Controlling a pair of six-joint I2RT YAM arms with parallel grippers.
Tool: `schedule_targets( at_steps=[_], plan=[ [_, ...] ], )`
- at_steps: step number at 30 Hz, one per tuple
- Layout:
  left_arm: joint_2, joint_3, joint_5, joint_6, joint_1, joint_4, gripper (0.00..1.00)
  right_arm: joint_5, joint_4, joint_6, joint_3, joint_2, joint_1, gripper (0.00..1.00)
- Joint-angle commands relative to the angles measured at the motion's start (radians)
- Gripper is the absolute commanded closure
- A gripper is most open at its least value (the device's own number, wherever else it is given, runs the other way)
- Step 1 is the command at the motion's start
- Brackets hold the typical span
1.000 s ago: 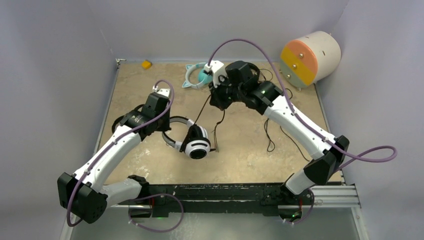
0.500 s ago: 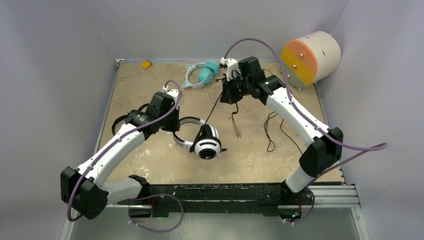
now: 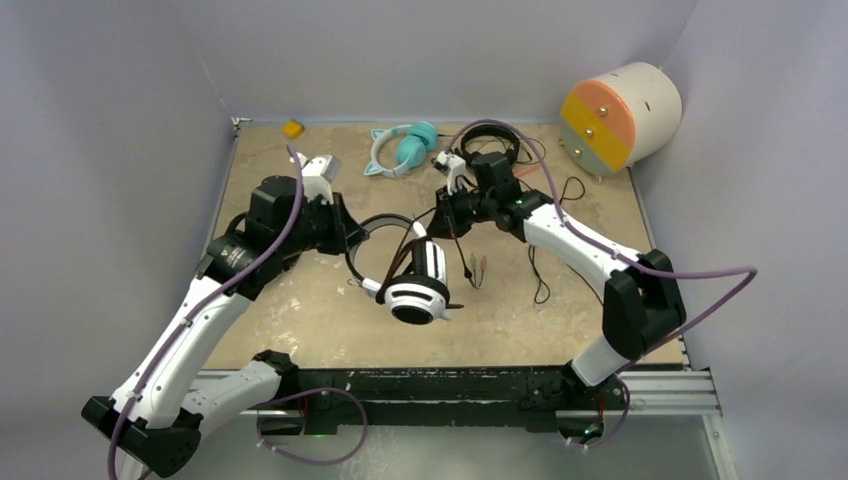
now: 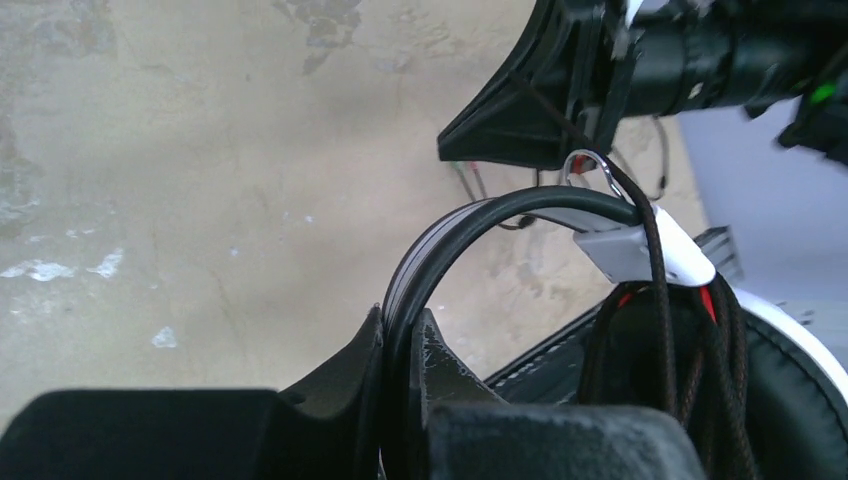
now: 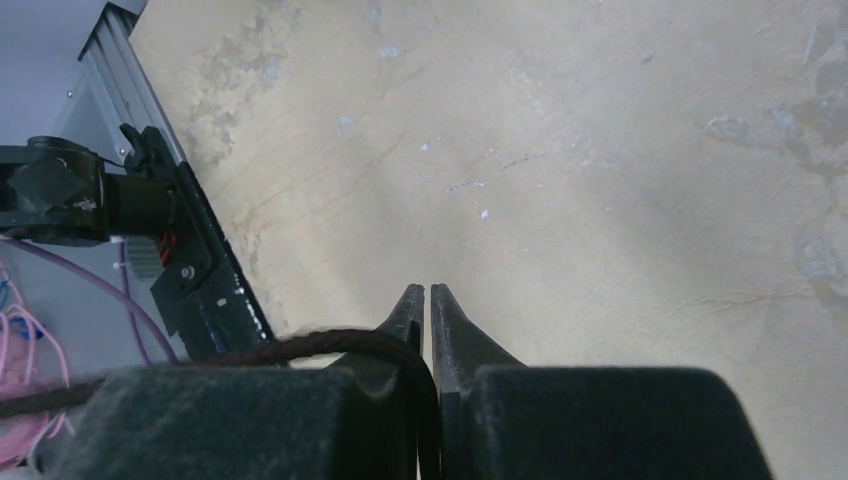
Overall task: Wrap the headphones
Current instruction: Wrap the headphones cable around the headphones.
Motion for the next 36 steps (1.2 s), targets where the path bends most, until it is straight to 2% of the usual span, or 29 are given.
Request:
schedule_targets(
  at_steps=[1,4,8,13,15,18,20,22,31,36],
  plan=[
    [-0.047,0.12,0.144,-0.224,0.051,0.08,1.0,-0.016,0.253,0.05,-0.141,-0.059,-0.025,0.92],
    [-0.024,0.154,0.214,-0.306,0.107,0.124,1.0,-0.041,0.407,0.079,-0.254,-0.07,-0.025,0.91],
    [0.025,0.24,0.282,-0.388,0.127,0.166,1.0,-0.105,0.616,0.147,-0.37,-0.038,-0.025,0.89],
    [0.074,0.326,0.284,-0.454,0.129,0.215,1.0,-0.114,0.741,0.19,-0.428,0.013,-0.023,0.85],
    [0.095,0.362,0.266,-0.459,0.13,0.213,1.0,-0.117,0.76,0.197,-0.435,0.021,-0.021,0.8],
    [0.115,0.406,0.226,-0.458,0.132,0.202,1.0,-0.119,0.791,0.199,-0.462,0.011,-0.008,0.67],
    [0.122,0.422,0.21,-0.454,0.133,0.203,1.0,-0.113,0.819,0.194,-0.489,-0.001,0.0,0.63],
    [0.128,0.437,0.189,-0.449,0.133,0.195,1.0,-0.1,0.836,0.195,-0.514,-0.015,0.006,0.65],
    [0.171,0.494,-0.019,-0.438,0.155,0.103,1.0,-0.098,0.898,0.245,-0.606,-0.076,0.051,1.0],
    [0.181,0.497,-0.206,-0.468,0.167,0.045,1.0,-0.038,0.772,0.225,-0.639,-0.183,0.144,1.0]
  ],
)
